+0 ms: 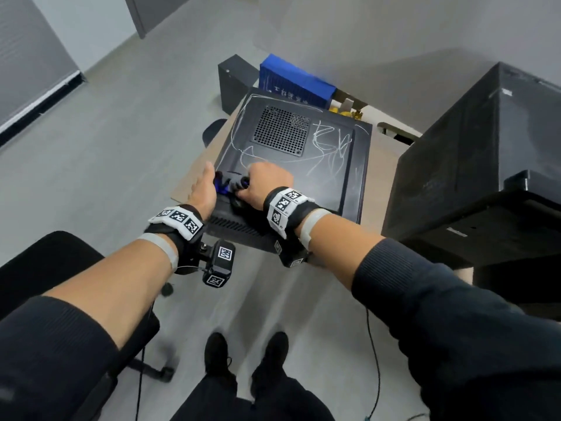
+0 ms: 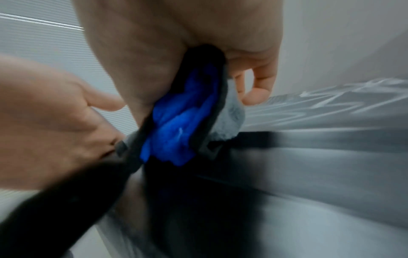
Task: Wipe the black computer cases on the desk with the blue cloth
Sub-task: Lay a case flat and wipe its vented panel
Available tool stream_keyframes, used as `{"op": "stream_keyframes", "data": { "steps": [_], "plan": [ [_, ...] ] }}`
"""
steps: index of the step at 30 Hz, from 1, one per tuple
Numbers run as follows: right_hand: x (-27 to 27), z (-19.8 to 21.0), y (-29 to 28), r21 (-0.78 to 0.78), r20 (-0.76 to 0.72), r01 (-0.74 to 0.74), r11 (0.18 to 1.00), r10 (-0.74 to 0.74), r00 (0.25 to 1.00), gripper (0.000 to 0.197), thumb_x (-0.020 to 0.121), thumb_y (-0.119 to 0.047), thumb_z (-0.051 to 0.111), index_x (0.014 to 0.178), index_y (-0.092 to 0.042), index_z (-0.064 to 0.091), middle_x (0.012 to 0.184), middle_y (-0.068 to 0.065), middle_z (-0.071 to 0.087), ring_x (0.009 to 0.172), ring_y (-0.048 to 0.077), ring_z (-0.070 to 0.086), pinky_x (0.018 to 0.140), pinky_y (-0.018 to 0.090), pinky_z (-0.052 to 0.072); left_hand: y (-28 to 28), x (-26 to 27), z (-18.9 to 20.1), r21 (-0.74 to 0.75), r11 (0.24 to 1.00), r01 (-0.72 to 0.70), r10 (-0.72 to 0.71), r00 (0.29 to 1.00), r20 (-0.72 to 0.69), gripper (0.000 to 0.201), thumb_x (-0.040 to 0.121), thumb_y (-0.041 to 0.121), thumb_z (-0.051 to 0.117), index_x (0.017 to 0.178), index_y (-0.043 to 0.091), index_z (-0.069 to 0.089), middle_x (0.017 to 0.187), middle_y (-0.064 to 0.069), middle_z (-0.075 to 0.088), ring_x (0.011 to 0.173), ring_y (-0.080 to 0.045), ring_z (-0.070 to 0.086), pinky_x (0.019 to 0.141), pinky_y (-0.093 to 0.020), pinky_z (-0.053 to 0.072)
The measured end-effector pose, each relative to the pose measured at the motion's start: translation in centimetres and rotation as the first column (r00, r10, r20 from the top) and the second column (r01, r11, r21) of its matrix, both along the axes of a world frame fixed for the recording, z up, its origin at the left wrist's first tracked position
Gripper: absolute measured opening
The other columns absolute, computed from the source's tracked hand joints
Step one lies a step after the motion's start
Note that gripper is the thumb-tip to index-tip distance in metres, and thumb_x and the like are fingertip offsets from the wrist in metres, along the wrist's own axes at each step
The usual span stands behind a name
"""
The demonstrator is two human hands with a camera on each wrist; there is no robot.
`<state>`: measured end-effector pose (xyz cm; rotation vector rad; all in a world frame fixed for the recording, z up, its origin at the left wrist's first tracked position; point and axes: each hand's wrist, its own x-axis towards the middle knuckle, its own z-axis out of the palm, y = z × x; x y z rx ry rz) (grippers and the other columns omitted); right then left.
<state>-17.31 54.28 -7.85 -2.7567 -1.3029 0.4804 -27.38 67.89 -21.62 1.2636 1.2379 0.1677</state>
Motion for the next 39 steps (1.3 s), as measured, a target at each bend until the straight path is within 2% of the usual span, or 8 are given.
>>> {"op": "stream_keyframes", "data": {
  "steps": [7, 11, 16, 22, 27, 34, 37, 39],
  "plan": [
    [4.8, 1.9, -10.7, -0.276, 0.126, 0.146, 0.95, -0.115, 0.985, 0.035, 0.077, -0.05, 0.065, 0.076, -0.016, 0.059, 0.08, 0.003, 0.065, 0.073, 0.026, 0.061, 0.068, 0.029, 0.046, 0.8, 0.5, -2.6, -0.1, 0.994, -0.046, 0.042, 0.999, -0.034, 0.138, 0.033, 0.113, 0.026, 0.145, 0.035, 0.046, 0.154, 0.0, 0.045, 0.143, -0.029, 0.04, 0.115, -0.056, 0.029],
    [2.4, 0.9, -5.0, -0.213, 0.153, -0.004, 0.977, 0.038, 0.988, 0.029, 0.082, -0.047, 0.062, 0.082, -0.018, 0.055, 0.093, 0.005, 0.067, 0.087, 0.028, 0.064, 0.072, 0.031, 0.041, -2.9, 0.1, 5.3, -0.031, 0.998, -0.049, 0.049, 0.999, -0.025, 0.132, 0.051, 0.1, 0.017, 0.157, 0.022, 0.029, 0.163, -0.005, 0.026, 0.15, -0.03, 0.024, 0.121, -0.054, 0.019],
    [-0.5, -0.8, 3.5, -0.077, 0.085, -0.13, 0.989, 0.136, 0.987, 0.035, 0.08, -0.053, 0.064, 0.094, -0.021, 0.064, 0.096, 0.002, 0.068, 0.094, 0.026, 0.065, 0.072, 0.031, 0.043, 0.3, 0.3, -0.7, -0.12, 0.993, -0.015, 0.017, 1.0, 0.017, 0.122, 0.054, 0.107, 0.022, 0.143, 0.029, 0.049, 0.152, -0.01, 0.047, 0.139, -0.031, 0.044, 0.114, -0.056, 0.032],
    [6.0, 1.2, 3.4, -0.032, 0.103, 0.021, 0.999, -0.018, 0.994, 0.035, 0.076, -0.044, 0.065, 0.102, -0.02, 0.062, 0.11, 0.007, 0.059, 0.107, 0.031, 0.056, 0.086, 0.043, 0.05, -1.1, -0.8, 4.4, -0.11, 0.988, -0.105, 0.112, 0.991, 0.068, 0.099, 0.061, 0.082, 0.054, 0.128, 0.01, 0.066, 0.131, -0.01, 0.065, 0.12, -0.03, 0.061, 0.109, -0.047, 0.044],
    [8.2, 2.5, 1.9, 0.002, -0.003, -0.128, 0.992, 0.128, 0.992, 0.045, 0.078, -0.033, 0.066, 0.119, -0.023, 0.049, 0.12, 0.012, 0.049, 0.112, 0.037, 0.048, 0.092, 0.043, 0.045, -1.2, -0.1, 6.6, -0.02, 0.992, -0.123, 0.122, 0.992, -0.022, 0.052, 0.1, 0.036, 0.039, 0.127, -0.003, 0.06, 0.132, -0.023, 0.059, 0.121, -0.04, 0.057, 0.106, -0.048, 0.045],
    [4.3, -1.7, 2.0, 0.02, -0.015, -0.801, 0.599, 0.801, 0.598, 0.052, 0.083, -0.034, 0.062, 0.134, -0.024, 0.059, 0.144, 0.013, 0.044, 0.135, 0.043, 0.03, 0.112, 0.058, 0.026, -0.9, 2.7, 7.8, -0.115, 0.883, -0.455, 0.453, 0.89, -0.047, 0.084, 0.095, 0.064, 0.019, 0.138, 0.0, 0.052, 0.141, -0.022, 0.053, 0.13, -0.038, 0.051, 0.112, -0.048, 0.037],
    [8.2, -2.5, 4.3, 0.016, -0.01, -0.878, 0.478, 0.879, 0.478, 0.056, 0.085, -0.032, 0.051, 0.139, -0.015, 0.052, 0.141, 0.011, 0.048, 0.134, 0.04, 0.036, 0.11, 0.055, 0.032, 0.5, 2.9, 3.0, -0.145, 0.863, -0.484, 0.473, 0.875, -0.103, 0.132, 0.054, 0.102, 0.01, 0.141, 0.011, 0.052, 0.141, -0.014, 0.056, 0.127, -0.039, 0.055, 0.111, -0.053, 0.039],
    [12.3, -2.7, 6.9, -0.015, 0.017, -0.832, 0.554, 0.833, 0.554, 0.06, 0.083, -0.033, 0.041, 0.14, -0.015, 0.05, 0.146, 0.01, 0.045, 0.136, 0.038, 0.035, 0.113, 0.051, 0.029, 2.0, 2.7, -1.6, -0.153, 0.866, -0.476, 0.449, 0.875, -0.181, 0.151, 0.03, 0.112, 0.009, 0.141, 0.019, 0.052, 0.141, -0.014, 0.057, 0.125, -0.039, 0.056, 0.109, -0.056, 0.04]
  ]
}}
